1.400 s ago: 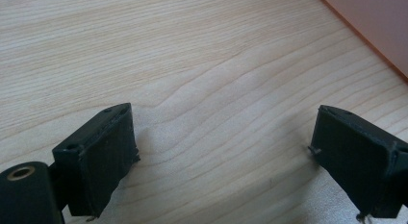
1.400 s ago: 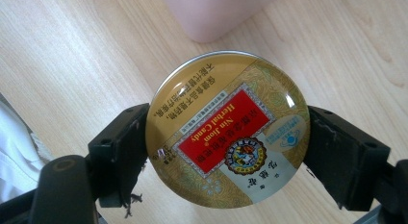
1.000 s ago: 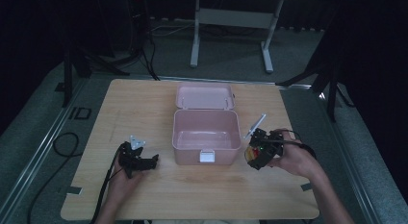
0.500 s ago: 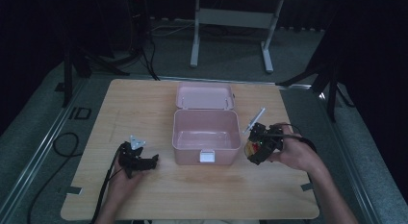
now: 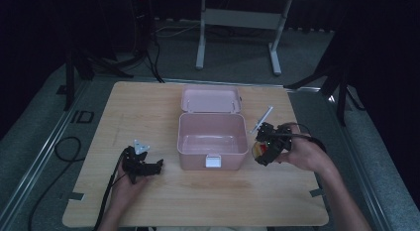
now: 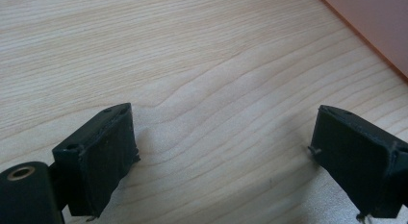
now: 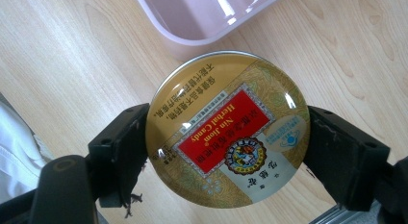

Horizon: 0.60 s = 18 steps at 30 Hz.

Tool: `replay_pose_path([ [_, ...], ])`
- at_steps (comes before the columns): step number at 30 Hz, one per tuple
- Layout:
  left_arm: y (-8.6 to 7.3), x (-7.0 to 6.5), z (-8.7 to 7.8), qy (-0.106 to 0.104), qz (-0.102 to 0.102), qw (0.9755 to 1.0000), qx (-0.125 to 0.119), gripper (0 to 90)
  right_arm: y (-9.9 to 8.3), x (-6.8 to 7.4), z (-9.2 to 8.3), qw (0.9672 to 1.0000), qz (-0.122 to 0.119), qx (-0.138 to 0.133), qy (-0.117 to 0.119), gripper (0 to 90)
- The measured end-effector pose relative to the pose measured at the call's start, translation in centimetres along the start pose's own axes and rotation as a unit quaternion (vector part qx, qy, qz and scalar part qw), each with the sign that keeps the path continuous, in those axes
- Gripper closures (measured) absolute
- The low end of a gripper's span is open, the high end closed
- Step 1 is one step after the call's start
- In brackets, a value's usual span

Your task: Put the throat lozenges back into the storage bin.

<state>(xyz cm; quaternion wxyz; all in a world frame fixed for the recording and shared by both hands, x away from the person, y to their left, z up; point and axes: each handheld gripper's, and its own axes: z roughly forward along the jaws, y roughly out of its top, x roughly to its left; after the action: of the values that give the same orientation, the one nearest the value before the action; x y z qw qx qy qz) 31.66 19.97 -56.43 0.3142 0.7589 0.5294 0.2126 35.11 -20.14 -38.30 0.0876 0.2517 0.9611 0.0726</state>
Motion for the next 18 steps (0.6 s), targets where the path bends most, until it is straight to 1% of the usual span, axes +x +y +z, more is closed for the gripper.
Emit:
replay_pose_path([
  [2,0.0,0.01,0.0,0.0,0.001,1.0,0.0,8.9,0.12,-0.19,-0.13,1.0,0.003,0.002,-0.001,20.3],
  [18,0.0,0.01,-0.01,0.0,0.001,1.0,0.001,8.9,0.96,-0.61,-0.73,1.0,0.001,-0.001,-0.006,20.3],
])
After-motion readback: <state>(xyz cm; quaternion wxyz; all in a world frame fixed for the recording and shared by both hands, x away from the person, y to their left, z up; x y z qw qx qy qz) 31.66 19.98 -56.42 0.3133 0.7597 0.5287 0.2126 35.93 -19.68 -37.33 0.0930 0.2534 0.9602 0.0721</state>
